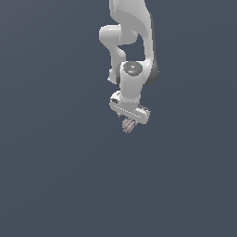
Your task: Pick up the object and move it to a goal position.
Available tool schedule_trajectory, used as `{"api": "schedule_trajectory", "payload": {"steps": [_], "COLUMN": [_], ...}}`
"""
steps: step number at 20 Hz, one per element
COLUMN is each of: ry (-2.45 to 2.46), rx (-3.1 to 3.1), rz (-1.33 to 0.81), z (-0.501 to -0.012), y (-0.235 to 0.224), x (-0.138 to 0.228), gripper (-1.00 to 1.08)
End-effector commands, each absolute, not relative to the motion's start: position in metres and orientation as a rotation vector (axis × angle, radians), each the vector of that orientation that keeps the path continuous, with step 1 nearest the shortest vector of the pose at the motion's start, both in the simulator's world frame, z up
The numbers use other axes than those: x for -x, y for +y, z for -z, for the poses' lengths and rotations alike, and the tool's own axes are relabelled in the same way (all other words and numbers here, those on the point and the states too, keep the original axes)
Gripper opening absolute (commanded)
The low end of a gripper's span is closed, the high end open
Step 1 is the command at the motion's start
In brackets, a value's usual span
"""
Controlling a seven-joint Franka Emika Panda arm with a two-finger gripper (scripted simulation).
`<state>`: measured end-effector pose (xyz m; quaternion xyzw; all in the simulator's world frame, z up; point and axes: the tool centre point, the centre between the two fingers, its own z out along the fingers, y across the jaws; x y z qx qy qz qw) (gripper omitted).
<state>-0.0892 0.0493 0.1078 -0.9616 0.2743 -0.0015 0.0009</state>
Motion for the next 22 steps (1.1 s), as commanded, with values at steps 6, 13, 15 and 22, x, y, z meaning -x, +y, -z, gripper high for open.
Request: {"api": "schedule_trajectory", "payload": {"steps": [6, 13, 15, 22], "ry": [0.953, 0.955, 0.956, 0.96], "rx": [2.993, 2.993, 2.993, 2.992], "rz": [0.0, 0.0, 0.0, 0.0], "z": [-0.101, -0.098, -0.094, -0.063], "y": [0.054, 0.055, 0.055, 0.055], "x": [0.102, 0.102, 0.102, 0.104], "gripper": [1.0, 1.0, 1.0, 1.0]}}
